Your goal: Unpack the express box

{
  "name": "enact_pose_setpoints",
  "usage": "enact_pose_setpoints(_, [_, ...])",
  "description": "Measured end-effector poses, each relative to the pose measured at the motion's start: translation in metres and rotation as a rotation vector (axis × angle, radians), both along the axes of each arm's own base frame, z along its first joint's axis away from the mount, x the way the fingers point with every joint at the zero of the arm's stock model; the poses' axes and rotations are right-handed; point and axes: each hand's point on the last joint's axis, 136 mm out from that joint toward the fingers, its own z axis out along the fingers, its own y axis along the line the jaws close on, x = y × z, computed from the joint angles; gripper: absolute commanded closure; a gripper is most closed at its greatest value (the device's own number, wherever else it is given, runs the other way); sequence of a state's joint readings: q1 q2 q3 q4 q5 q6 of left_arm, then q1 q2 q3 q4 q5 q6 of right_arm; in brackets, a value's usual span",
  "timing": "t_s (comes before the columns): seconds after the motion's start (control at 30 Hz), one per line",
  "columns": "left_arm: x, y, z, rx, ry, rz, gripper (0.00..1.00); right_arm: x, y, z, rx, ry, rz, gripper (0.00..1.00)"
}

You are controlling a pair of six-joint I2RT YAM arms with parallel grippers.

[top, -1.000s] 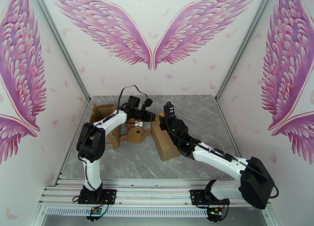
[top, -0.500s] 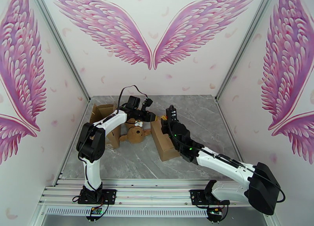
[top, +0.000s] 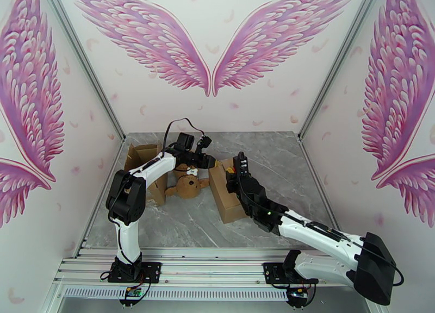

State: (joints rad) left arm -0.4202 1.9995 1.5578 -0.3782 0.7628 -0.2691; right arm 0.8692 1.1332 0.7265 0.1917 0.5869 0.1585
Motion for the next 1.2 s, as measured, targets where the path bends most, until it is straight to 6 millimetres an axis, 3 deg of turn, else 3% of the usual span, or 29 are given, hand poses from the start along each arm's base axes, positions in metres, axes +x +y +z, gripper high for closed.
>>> enact_pose_setpoints(1.2, [-0.01,-0.008,-0.001,-0.011,0.014,-0.016,0.66,-0.048,-0.03,0.001,0.089,0.077,-0.048,1.0])
